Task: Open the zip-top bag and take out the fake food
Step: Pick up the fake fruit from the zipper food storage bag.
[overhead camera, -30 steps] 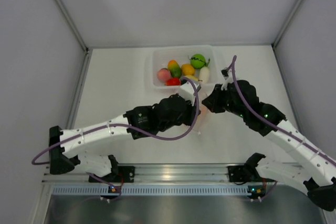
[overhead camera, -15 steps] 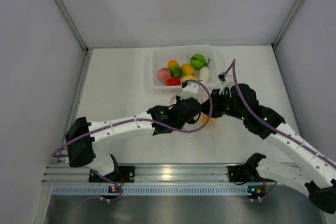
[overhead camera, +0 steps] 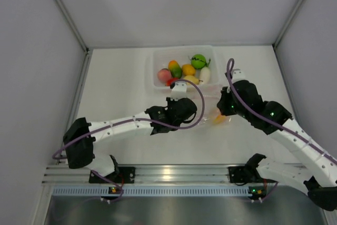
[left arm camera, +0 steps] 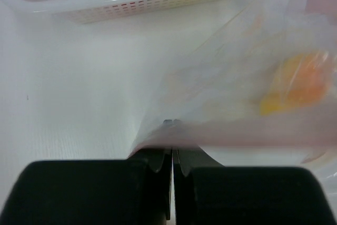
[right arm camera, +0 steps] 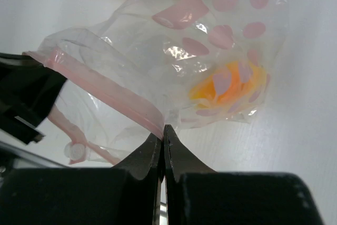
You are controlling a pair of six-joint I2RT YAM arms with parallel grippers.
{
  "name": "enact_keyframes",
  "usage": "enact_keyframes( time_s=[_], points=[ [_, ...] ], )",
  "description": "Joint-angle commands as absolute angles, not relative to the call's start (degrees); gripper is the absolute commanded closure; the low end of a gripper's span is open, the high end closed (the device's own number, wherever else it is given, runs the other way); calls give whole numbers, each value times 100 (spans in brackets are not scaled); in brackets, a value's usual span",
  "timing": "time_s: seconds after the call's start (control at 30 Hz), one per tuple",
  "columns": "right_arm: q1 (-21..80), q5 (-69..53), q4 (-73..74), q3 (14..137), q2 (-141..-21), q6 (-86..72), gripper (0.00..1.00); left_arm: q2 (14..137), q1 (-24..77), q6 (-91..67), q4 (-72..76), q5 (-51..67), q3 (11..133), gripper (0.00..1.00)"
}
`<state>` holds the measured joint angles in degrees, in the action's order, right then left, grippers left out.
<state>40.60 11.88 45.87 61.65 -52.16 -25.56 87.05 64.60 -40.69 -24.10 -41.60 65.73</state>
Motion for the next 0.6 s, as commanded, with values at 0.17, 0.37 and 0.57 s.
enact_keyframes(
  time_s=[0.17, 0.37, 0.57],
  points=[
    [3981, 2303, 5669, 6899, -5633, -2171, 100, 7779, 6293, -4281, -3146, -4607, 6249, 100],
    [4175, 690, 5055, 7110, -5792, -2039, 100, 7207, 6372, -4148, -3120, -4184, 6284, 100],
    [4289, 35, 4571, 7137, -5871, -2170, 100, 6979, 6627, -4113, -3041, -3437, 6521, 100]
  ],
)
